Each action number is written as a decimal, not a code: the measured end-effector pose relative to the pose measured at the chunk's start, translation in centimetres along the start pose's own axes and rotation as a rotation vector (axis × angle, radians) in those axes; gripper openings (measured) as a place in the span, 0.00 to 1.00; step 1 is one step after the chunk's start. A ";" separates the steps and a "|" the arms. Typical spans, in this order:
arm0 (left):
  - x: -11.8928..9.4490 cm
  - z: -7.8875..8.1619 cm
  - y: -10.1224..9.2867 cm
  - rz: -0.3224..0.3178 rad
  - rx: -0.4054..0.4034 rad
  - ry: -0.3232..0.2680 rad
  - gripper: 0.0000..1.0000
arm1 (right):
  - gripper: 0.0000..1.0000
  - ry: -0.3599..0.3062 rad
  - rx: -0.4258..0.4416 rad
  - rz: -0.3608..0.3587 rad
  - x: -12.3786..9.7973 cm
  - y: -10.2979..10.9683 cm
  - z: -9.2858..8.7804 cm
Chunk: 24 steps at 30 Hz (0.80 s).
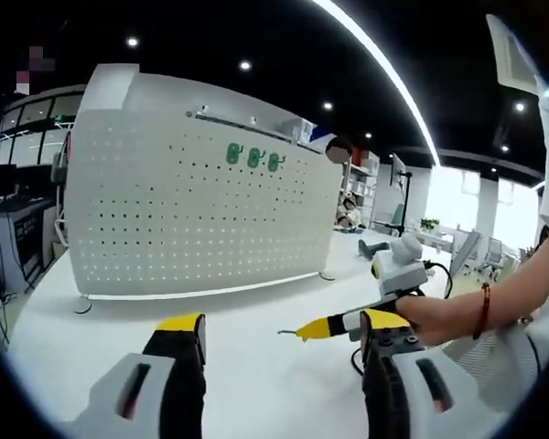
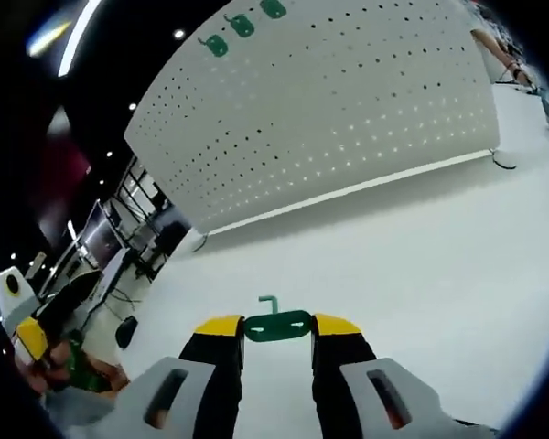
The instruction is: Insert the hook assembly into the mounting plate slot until the hook locks in place.
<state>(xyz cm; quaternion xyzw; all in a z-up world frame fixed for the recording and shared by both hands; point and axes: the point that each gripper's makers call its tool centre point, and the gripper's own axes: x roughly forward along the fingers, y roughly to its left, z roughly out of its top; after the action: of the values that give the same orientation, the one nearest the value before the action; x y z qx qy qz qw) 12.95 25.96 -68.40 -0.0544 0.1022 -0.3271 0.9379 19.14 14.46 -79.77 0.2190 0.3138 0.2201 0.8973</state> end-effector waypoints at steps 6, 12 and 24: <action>-0.7 0.2 -0.5 0.001 0.018 -0.009 0.70 | 0.28 -0.033 0.007 0.097 -1.1 2.6 1.4; -1.0 0.4 -0.6 0.006 0.024 -0.019 0.70 | 0.28 -0.063 0.067 0.179 -2.4 4.6 2.9; -0.8 0.6 -1.6 -0.028 0.052 -0.015 0.67 | 0.28 -0.031 0.098 0.260 -3.9 5.4 3.0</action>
<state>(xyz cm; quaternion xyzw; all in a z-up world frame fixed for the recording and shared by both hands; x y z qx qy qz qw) 11.51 25.21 -67.46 -0.0338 0.0859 -0.3425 0.9350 16.99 15.97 -72.99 0.3047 0.2794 0.3154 0.8542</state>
